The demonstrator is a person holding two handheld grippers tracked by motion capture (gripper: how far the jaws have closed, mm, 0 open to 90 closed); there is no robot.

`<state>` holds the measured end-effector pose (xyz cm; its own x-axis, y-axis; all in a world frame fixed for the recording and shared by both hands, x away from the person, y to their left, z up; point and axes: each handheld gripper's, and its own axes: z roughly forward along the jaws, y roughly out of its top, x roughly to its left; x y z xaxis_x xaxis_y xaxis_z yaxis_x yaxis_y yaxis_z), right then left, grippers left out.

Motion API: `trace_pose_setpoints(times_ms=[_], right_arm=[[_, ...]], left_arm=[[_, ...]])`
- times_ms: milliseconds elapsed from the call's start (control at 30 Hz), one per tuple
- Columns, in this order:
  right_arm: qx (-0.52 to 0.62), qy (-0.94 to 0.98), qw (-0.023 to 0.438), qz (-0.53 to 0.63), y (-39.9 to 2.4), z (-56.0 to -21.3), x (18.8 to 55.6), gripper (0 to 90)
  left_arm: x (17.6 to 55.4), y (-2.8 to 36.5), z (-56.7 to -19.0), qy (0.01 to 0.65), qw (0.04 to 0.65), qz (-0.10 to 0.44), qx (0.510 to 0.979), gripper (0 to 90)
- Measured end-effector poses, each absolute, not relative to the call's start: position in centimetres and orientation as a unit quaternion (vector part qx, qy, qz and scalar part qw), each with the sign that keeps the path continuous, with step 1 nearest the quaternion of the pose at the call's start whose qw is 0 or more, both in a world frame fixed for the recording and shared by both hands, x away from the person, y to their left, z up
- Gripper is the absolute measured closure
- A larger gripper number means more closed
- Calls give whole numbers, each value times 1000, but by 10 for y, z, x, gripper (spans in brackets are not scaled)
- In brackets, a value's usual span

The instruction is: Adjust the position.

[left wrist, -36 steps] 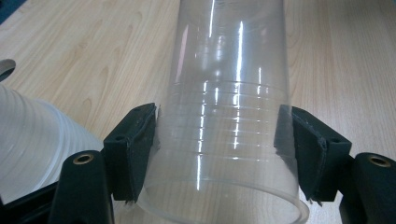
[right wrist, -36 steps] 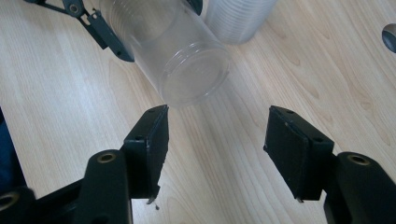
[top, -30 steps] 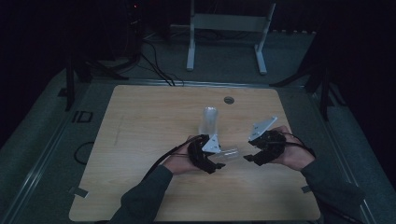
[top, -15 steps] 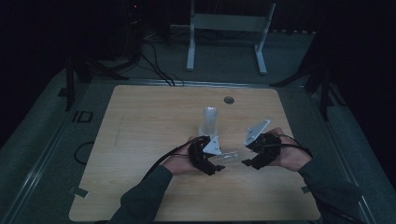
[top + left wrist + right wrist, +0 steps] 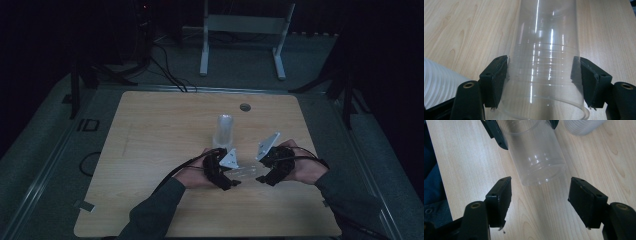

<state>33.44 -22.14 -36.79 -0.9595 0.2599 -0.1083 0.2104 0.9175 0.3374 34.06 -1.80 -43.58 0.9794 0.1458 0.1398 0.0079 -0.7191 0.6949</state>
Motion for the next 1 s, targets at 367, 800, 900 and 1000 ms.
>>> trace_pose_setpoints(times_ms=[367, 800, 900, 1000], right_arm=[[104, 980, 62, 155, -215, -377, 334, 326], [93, 984, 50, 144, -209, -387, 334, 324], [94, 984, 47, 142, -207, -388, 333, 328], [90, 985, 49, 138, -207, -390, 333, 341]], left_arm=[[337, -25, -435, 24, 362, 89, 928, 304], [333, -27, -431, 9, 371, 85, 925, 302], [332, -28, -430, 5, 371, 84, 925, 301], [332, -28, -430, 1, 373, 84, 924, 299]])
